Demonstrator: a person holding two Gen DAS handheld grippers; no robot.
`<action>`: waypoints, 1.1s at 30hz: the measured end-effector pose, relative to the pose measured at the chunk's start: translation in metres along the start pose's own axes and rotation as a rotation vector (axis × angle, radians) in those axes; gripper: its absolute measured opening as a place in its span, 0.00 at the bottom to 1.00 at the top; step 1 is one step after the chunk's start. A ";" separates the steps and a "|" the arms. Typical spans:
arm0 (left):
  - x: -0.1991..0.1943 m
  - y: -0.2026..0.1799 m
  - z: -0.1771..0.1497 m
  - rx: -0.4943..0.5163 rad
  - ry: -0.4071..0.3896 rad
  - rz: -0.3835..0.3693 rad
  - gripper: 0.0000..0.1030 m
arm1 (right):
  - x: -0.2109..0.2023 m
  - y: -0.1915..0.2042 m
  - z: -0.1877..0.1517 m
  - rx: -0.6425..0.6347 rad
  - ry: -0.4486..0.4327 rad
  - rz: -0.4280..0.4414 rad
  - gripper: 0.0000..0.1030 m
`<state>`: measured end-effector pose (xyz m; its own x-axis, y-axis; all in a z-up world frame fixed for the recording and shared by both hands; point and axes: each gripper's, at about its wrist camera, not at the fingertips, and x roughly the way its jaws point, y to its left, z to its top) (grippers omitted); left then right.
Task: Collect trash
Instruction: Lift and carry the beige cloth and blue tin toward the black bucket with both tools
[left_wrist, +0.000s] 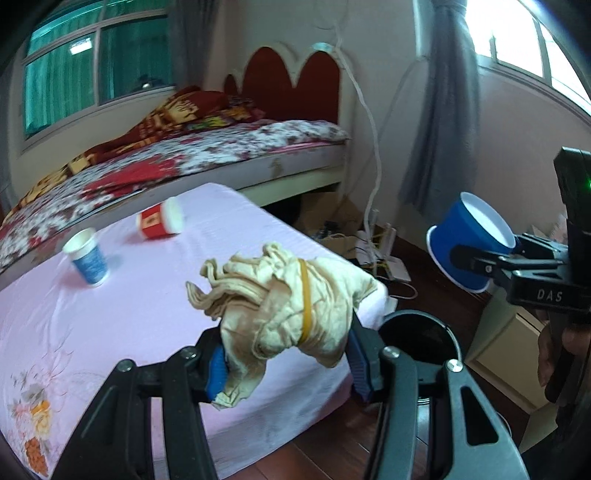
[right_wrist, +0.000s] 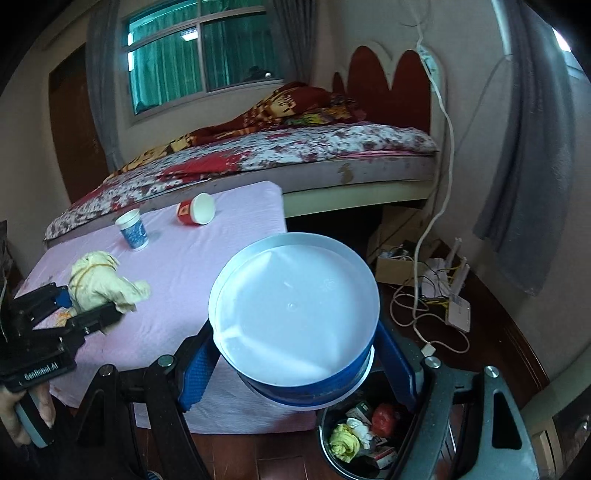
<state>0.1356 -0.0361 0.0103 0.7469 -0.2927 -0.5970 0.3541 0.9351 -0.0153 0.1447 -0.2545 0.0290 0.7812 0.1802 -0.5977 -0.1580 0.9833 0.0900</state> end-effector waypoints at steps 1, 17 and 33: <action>0.001 -0.004 0.000 0.006 0.002 -0.007 0.53 | -0.001 -0.004 -0.002 0.002 0.003 -0.007 0.78; 0.035 -0.074 -0.005 0.084 0.066 -0.117 0.53 | -0.019 -0.072 -0.057 0.055 0.078 -0.112 0.78; 0.092 -0.131 -0.029 0.144 0.204 -0.253 0.53 | -0.001 -0.121 -0.115 0.079 0.192 -0.162 0.78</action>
<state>0.1414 -0.1801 -0.0654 0.5030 -0.4519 -0.7367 0.6001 0.7961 -0.0786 0.0935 -0.3764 -0.0734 0.6624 0.0195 -0.7489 0.0138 0.9992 0.0383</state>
